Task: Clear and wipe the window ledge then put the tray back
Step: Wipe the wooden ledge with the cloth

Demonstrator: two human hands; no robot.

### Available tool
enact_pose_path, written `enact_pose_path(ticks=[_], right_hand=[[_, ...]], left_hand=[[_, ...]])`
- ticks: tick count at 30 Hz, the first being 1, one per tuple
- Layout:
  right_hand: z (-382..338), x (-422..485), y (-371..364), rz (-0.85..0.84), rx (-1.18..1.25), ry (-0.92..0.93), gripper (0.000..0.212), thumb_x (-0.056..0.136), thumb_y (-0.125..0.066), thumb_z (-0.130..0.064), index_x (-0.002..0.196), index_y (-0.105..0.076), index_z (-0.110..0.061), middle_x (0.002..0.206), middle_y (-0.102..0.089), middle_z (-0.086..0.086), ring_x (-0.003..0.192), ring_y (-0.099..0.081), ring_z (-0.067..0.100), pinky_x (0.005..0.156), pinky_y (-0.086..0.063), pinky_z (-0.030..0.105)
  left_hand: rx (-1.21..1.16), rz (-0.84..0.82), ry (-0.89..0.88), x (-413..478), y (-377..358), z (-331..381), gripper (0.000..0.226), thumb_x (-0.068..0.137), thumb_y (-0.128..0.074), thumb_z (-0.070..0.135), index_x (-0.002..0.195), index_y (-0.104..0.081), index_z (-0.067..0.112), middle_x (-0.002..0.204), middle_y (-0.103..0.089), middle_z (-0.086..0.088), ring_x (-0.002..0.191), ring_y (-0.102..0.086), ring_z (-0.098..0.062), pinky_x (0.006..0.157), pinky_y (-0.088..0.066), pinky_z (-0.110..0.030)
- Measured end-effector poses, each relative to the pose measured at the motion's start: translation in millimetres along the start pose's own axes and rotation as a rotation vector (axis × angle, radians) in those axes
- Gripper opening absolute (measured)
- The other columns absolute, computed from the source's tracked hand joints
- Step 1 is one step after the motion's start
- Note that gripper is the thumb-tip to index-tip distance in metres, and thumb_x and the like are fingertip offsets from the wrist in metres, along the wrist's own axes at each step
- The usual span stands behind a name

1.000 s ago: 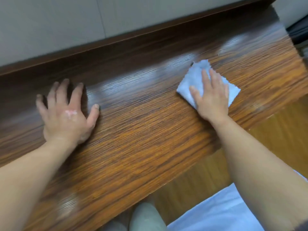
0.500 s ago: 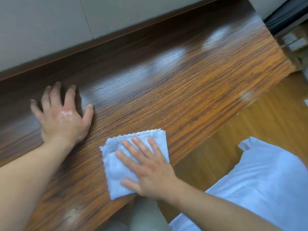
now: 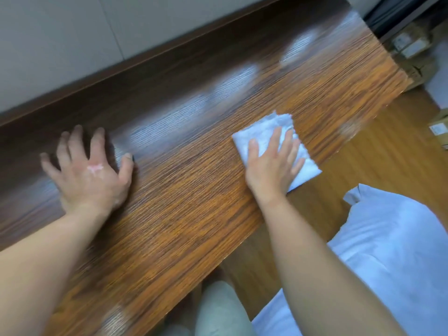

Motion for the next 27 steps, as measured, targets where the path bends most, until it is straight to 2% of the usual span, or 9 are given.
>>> enact_pose_path(ticks=[3,7,9,11,15,19,22,24,27], right_hand=[[-26.7,-98.1,1.6,0.004,-0.007,0.228,0.072,0.101,-0.039,-0.06,0.16,-0.034,-0.019,0.167,-0.027,0.011,0.157,-0.018,0.031,0.122,-0.019,0.061],[-33.8,-220.7,0.2,-0.182,0.005,0.881,0.077,0.095,-0.053,-0.059,0.16,-0.034,-0.021,0.169,-0.024,0.01,0.158,-0.015,0.032,0.118,-0.026,0.065],[-8.7,-217.0,-2.1,-0.194,0.054,1.155,0.071,0.097,-0.05,-0.062,0.157,-0.04,-0.025,0.168,-0.027,0.004,0.157,-0.019,0.027,0.119,-0.027,0.064],[18.7,-174.2,-0.2,-0.17,0.059,1.25,0.07,0.097,-0.049,-0.066,0.155,-0.042,-0.027,0.166,-0.031,0.001,0.156,-0.024,0.024,0.122,-0.023,0.06],[66.7,-33.5,-0.5,-0.103,-0.06,1.033,0.071,0.103,-0.032,-0.067,0.157,-0.04,-0.021,0.166,-0.032,0.007,0.154,-0.027,0.029,0.121,-0.024,0.06],[103.2,99.4,9.9,-0.102,-0.073,0.446,0.082,0.096,-0.023,-0.074,0.16,-0.032,-0.024,0.168,-0.028,0.004,0.155,-0.024,0.025,0.124,-0.016,0.053],[89.2,107.2,12.5,-0.045,0.009,0.024,0.083,0.092,-0.025,-0.072,0.16,-0.031,-0.025,0.169,-0.023,0.002,0.156,-0.016,0.023,0.123,-0.014,0.058],[62.1,62.8,9.0,0.023,0.006,-0.006,0.077,0.096,-0.03,-0.067,0.159,-0.034,-0.022,0.168,-0.027,0.007,0.156,-0.019,0.027,0.121,-0.018,0.061],[22.1,-39.1,8.4,0.005,0.018,0.348,0.07,0.1,-0.044,-0.058,0.159,-0.036,-0.019,0.166,-0.029,0.013,0.156,-0.019,0.032,0.122,-0.019,0.062]], left_hand=[[-0.011,0.002,-0.002,0.4,-0.3,3.3,0.071,0.088,-0.042,0.062,0.145,-0.043,0.02,0.159,-0.032,-0.018,0.149,-0.024,-0.036,0.117,-0.012,-0.069],[-0.013,0.003,0.0,-0.4,-0.1,3.7,0.071,0.088,-0.043,0.061,0.145,-0.043,0.019,0.159,-0.031,-0.018,0.149,-0.024,-0.036,0.118,-0.012,-0.068],[-0.016,-0.005,-0.001,-0.4,-1.0,3.2,0.071,0.088,-0.042,0.062,0.145,-0.043,0.019,0.16,-0.031,-0.018,0.149,-0.023,-0.036,0.118,-0.011,-0.068],[-0.01,-0.019,-0.006,0.0,-2.5,3.8,0.071,0.089,-0.041,0.063,0.146,-0.041,0.02,0.16,-0.03,-0.018,0.149,-0.022,-0.036,0.118,-0.011,-0.068],[0.01,-0.037,-0.006,-0.1,-3.5,2.2,0.071,0.09,-0.041,0.063,0.147,-0.038,0.02,0.16,-0.028,-0.019,0.149,-0.022,-0.037,0.116,-0.01,-0.07],[0.005,-0.059,0.01,2.4,-1.1,3.2,0.073,0.088,-0.041,0.063,0.146,-0.038,0.019,0.158,-0.029,-0.021,0.147,-0.022,-0.04,0.116,-0.015,-0.072],[-0.018,-0.096,0.08,5.0,3.0,12.4,0.072,0.085,-0.042,0.061,0.144,-0.037,0.02,0.158,-0.028,-0.024,0.148,-0.019,-0.042,0.117,-0.015,-0.071],[-0.026,-0.105,0.09,8.4,4.1,24.6,0.071,0.085,-0.042,0.061,0.145,-0.036,0.023,0.158,-0.027,-0.023,0.149,-0.017,-0.041,0.119,-0.012,-0.07],[-0.024,-0.111,-0.018,15.0,0.3,56.7,0.07,0.088,-0.043,0.06,0.146,-0.038,0.023,0.159,-0.027,-0.021,0.15,-0.018,-0.039,0.118,-0.01,-0.069]])
Point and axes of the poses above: each hand's wrist, its own x-axis towards the middle knuckle, its own y-axis out of the back of the hand, z = x × y, the point moved 3 cm from there along x, towards the middle knuckle
